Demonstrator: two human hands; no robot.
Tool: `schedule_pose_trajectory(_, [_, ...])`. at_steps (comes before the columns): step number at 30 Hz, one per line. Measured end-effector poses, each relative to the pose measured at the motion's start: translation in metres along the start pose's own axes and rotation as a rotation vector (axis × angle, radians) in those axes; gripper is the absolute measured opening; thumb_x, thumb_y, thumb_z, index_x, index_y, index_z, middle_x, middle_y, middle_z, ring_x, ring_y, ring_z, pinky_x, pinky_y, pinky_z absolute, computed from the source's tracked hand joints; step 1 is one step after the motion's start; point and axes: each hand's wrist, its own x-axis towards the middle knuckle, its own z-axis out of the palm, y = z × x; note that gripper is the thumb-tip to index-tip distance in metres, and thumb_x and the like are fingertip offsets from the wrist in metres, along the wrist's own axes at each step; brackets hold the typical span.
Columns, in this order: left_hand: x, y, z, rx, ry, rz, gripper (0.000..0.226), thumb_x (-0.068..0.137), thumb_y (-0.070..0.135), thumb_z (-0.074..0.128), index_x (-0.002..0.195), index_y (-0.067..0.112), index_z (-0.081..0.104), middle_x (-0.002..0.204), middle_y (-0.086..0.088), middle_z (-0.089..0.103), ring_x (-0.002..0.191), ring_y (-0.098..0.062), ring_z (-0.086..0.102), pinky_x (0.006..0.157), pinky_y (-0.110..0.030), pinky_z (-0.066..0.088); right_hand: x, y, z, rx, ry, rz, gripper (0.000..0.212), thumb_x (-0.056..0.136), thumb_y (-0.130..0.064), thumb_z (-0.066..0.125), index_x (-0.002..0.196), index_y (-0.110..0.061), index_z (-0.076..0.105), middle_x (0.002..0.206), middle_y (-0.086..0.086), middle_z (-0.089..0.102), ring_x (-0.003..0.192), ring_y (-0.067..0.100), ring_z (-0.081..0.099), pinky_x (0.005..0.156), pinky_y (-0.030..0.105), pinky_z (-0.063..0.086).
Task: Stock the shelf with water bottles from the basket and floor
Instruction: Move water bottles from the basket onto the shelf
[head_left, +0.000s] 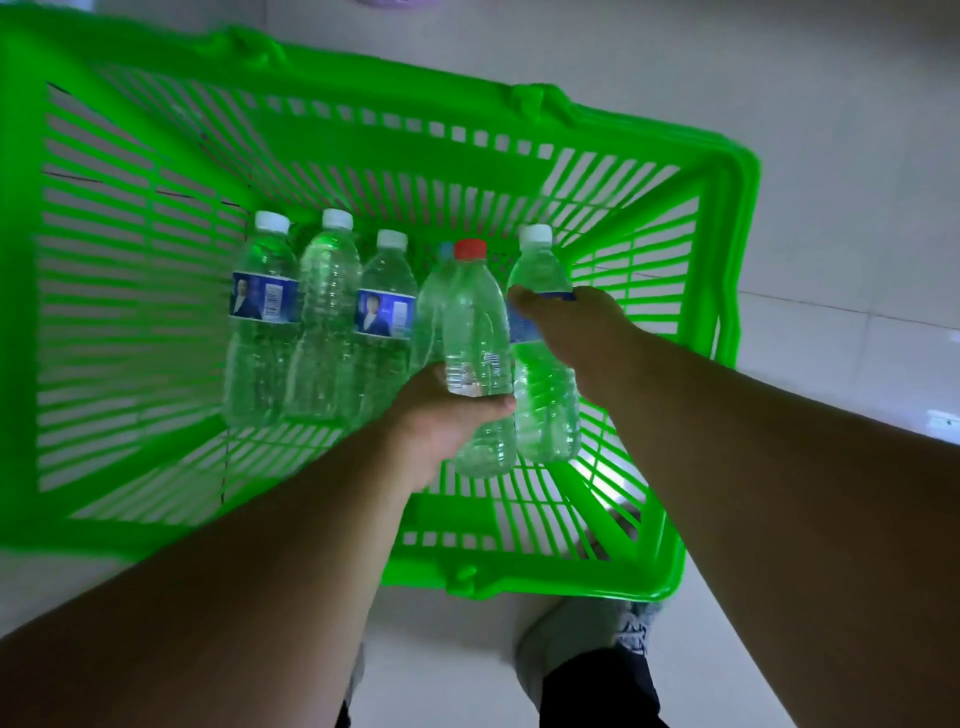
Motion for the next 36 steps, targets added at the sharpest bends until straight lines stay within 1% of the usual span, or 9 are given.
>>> schedule_pose_trajectory(3, [-0.03, 0.005, -0.017, -0.058, -0.005, 0.041, 0.056, 0.066, 0.034, 0.088, 0.113, 0.024, 0.059, 0.117, 0.004, 0.066, 0.094, -0.006, 0.06, 0.079, -0.021, 0.043, -0.03, -0.01, -0.009, -0.011, -0.009, -0.104, 0.026, 0.084, -0.043, 0.076, 0.092, -0.02, 0.067, 0.074, -0.002, 0.062, 0.059, 0.012, 0.054, 0.044, 0.017, 0.039])
schedule_pose_trajectory(5, [-0.055, 0.01, -0.031, -0.063, 0.012, 0.081, 0.057, 0.058, 0.038, 0.09, 0.106, 0.026, 0.063, 0.105, 0.008, 0.072, 0.092, -0.008, 0.066, 0.076, -0.022, 0.045, -0.052, -0.021, -0.014, -0.002, -0.018, -0.164, 0.029, 0.082, -0.043, 0.077, 0.095, -0.018, 0.071, 0.073, -0.005, 0.065, 0.058, 0.01, 0.056, 0.042, 0.014, 0.039])
schedule_pose_trajectory(7, [-0.088, 0.02, -0.047, -0.07, 0.029, 0.116, 0.052, 0.061, 0.03, 0.09, 0.107, 0.021, 0.067, 0.098, 0.004, 0.075, 0.092, -0.012, 0.071, 0.074, -0.023, 0.049, -0.087, -0.042, -0.022, -0.027, -0.002, -0.22, 0.034, 0.08, -0.045, 0.078, 0.096, -0.016, 0.075, 0.079, -0.002, 0.071, 0.061, 0.011, 0.06, 0.051, 0.017, 0.043])
schedule_pose_trajectory(10, [-0.154, 0.044, -0.068, -0.068, 0.068, 0.203, 0.03, 0.068, 0.017, 0.086, 0.092, 0.021, 0.069, 0.087, 0.005, 0.076, 0.075, 0.0, 0.07, 0.062, -0.018, 0.051, -0.147, -0.075, -0.042, -0.031, 0.01, -0.286, 0.032, 0.079, -0.046, 0.078, 0.093, -0.018, 0.076, 0.08, -0.003, 0.074, 0.063, 0.008, 0.062, 0.055, 0.018, 0.046])
schedule_pose_trajectory(16, [-0.309, 0.093, -0.116, -0.035, 0.104, 0.385, 0.048, 0.051, 0.032, 0.082, 0.098, 0.023, 0.072, 0.088, 0.004, 0.077, 0.087, -0.015, 0.073, 0.083, -0.033, 0.056, -0.301, -0.147, -0.104, 0.0, -0.008, -0.44, 0.031, 0.077, -0.044, 0.08, 0.096, -0.019, 0.077, 0.083, -0.007, 0.077, 0.067, 0.003, 0.067, 0.056, 0.015, 0.046])
schedule_pose_trajectory(19, [-0.395, 0.113, -0.136, -0.045, 0.113, 0.459, 0.046, 0.057, 0.023, 0.087, 0.101, 0.024, 0.072, 0.091, 0.004, 0.077, 0.088, -0.014, 0.073, 0.085, -0.033, 0.055, -0.384, -0.176, -0.135, 0.006, 0.009, -0.513, 0.039, 0.072, -0.051, 0.079, 0.095, -0.02, 0.077, 0.084, -0.007, 0.077, 0.078, 0.008, 0.072, 0.07, 0.026, 0.057])
schedule_pose_trajectory(22, [-0.481, 0.125, -0.155, -0.073, 0.107, 0.524, 0.043, 0.068, 0.01, 0.086, 0.107, 0.019, 0.069, 0.096, 0.003, 0.077, 0.092, -0.014, 0.072, 0.085, -0.029, 0.054, -0.468, -0.195, -0.162, 0.035, 0.063, -0.587, 0.029, 0.077, -0.042, 0.08, 0.096, -0.021, 0.076, 0.081, -0.01, 0.076, 0.073, 0.002, 0.07, 0.067, 0.023, 0.053])
schedule_pose_trajectory(29, [-0.651, 0.13, -0.188, -0.053, 0.121, 0.677, 0.05, 0.062, 0.02, 0.087, 0.108, 0.024, 0.068, 0.099, 0.005, 0.076, 0.096, -0.014, 0.072, 0.092, -0.036, 0.054, -0.65, -0.215, -0.201, 0.147, 0.211, -0.763, 0.027, 0.078, -0.043, 0.081, 0.099, -0.027, 0.073, 0.085, -0.014, 0.075, 0.079, 0.002, 0.069, 0.07, 0.024, 0.053])
schedule_pose_trajectory(36, [-0.785, 0.128, -0.205, -0.012, 0.15, 0.852, 0.046, 0.069, 0.019, 0.088, 0.108, 0.027, 0.064, 0.095, 0.011, 0.075, 0.084, 0.001, 0.07, 0.069, -0.014, 0.05, -0.781, -0.217, -0.227, 0.182, 0.322, -0.881, 0.03, 0.077, -0.046, 0.078, 0.1, -0.027, 0.072, 0.085, -0.014, 0.074, 0.075, -0.004, 0.067, 0.064, 0.013, 0.047])
